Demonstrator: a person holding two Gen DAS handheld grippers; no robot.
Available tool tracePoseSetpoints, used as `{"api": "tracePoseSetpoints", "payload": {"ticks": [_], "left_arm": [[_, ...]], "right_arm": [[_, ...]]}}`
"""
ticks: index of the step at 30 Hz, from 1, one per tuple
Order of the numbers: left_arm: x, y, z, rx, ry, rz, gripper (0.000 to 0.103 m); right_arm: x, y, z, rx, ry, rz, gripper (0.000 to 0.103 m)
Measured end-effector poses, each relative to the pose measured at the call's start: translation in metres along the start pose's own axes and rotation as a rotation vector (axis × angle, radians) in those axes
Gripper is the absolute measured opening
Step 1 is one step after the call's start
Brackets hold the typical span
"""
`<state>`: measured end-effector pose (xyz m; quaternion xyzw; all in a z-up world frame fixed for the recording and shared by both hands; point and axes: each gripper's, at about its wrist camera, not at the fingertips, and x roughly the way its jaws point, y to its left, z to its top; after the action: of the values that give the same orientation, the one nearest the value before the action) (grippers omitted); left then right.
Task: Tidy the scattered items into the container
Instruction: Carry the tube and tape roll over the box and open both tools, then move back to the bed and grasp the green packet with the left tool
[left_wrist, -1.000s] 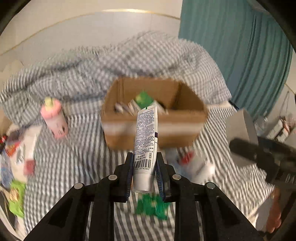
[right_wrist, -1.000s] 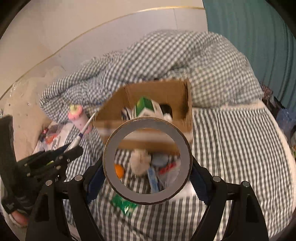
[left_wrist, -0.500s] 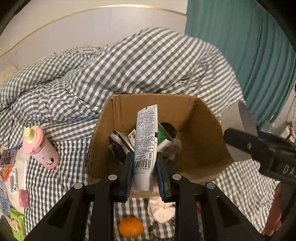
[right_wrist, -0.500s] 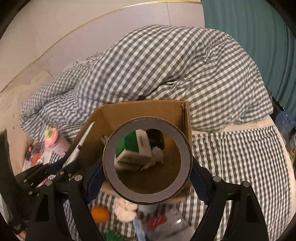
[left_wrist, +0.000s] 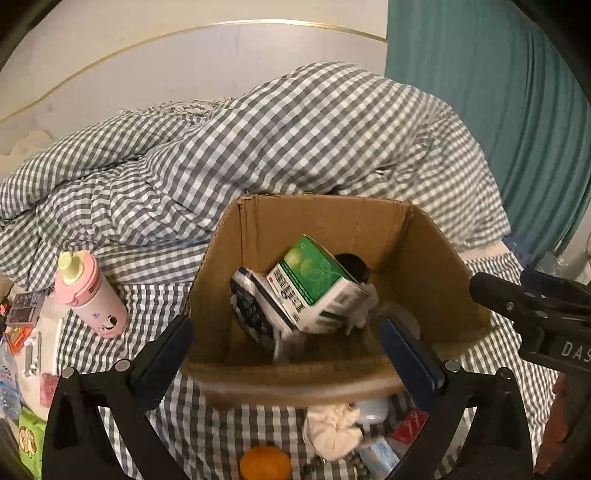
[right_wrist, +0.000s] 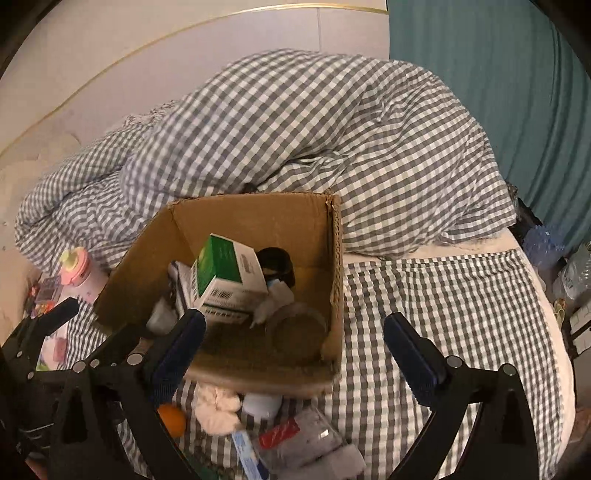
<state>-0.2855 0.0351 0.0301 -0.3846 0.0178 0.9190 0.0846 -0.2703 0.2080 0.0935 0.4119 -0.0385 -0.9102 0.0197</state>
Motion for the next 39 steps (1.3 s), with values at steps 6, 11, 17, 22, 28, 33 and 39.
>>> {"api": "tracePoseSetpoints", "payload": {"ticks": [6, 11, 17, 22, 28, 33, 39], "left_arm": [[-0.050, -0.010, -0.014, 0.009, -0.024, 0.004, 0.103], [-0.099, -0.022, -0.028, 0.033, -0.055, 0.014, 0.103], [-0.148, -0.031, -0.054, 0.045, -0.089, 0.021, 0.103], [-0.159, -0.031, -0.084, 0.033, -0.075, 0.021, 0.103], [-0.140, -0.028, -0.136, 0.009, -0.033, 0.038, 0.103], [-0.106, -0.027, -0.180, -0.002, 0.028, 0.033, 0.103], [-0.066, -0.032, -0.217, 0.041, 0.081, 0.029, 0.103]], "right_arm": [[-0.054, 0.003, -0.021, -0.020, -0.037, 0.000, 0.098], [-0.103, 0.004, -0.042, -0.026, -0.074, 0.001, 0.098], [-0.145, -0.003, -0.076, -0.022, -0.103, -0.010, 0.098], [-0.150, -0.010, -0.112, -0.016, -0.081, -0.002, 0.098], [-0.121, -0.020, -0.161, 0.003, -0.011, 0.013, 0.098], [-0.086, -0.031, -0.189, 0.018, 0.053, 0.016, 0.098], [-0.049, -0.046, -0.205, 0.080, 0.119, 0.047, 0.098]]}}
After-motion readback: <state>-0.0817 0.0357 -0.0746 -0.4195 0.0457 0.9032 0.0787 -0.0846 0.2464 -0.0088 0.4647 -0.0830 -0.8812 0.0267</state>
